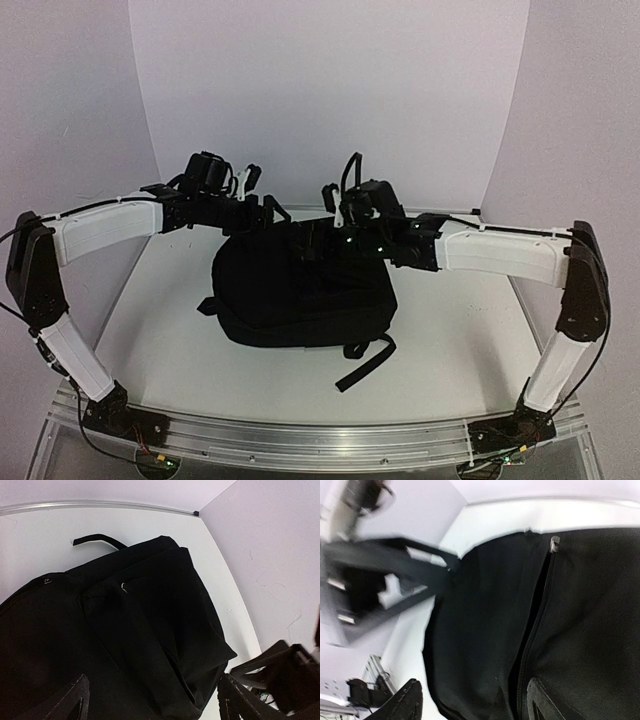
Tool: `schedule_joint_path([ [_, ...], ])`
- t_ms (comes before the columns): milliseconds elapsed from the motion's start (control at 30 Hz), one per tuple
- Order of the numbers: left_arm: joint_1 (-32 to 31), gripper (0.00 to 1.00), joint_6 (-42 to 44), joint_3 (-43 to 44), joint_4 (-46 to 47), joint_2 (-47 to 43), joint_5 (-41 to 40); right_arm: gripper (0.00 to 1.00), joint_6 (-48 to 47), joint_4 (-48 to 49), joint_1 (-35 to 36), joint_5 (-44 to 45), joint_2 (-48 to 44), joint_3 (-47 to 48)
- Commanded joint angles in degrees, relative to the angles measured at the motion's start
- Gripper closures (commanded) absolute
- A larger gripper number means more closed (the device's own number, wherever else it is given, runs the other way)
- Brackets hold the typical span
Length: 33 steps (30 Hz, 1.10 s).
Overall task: Pack the student bag
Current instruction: Place the stationery in the student bag, then zip the student bag at the center of the board.
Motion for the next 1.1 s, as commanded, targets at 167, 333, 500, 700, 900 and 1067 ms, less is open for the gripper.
schedule_joint_path([
  [167, 0.50, 0.12, -2.16, 7.45, 1.29, 9.55, 1.47, 0.33, 6.82, -0.07, -7.52, 3.23, 2.43, 8.00],
  [333, 0.41, 0.13, -2.90, 11.82, 1.45, 14.75, 2.69, 0.38, 9.19, -0.07, -9.51, 1.83, 8.19, 12.93],
  [500, 0.40, 0.27, -1.98, 16.38, -1.46, 19.34, 2.17, 0.40, 9.99, -0.19, -10.59, 0.83, 13.80, 16.86],
  [700, 0.46, 0.62, -1.79, 16.62, -2.95, 20.46, 0.08, 0.41, 10.51, -1.52, -11.08, 1.23, 19.38, 20.44],
  [900, 0.48, 0.84, -2.11, 15.44, -2.74, 21.62, -0.05, 0.40, 11.44, -3.87, -11.14, 4.33, 22.96, 22.16],
  [1067, 0.50, 0.95, -2.95, 13.01, -0.90, 20.97, -0.09, 0.42, 12.26, -4.07, -11.15, 3.11, 26.36, 24.79],
])
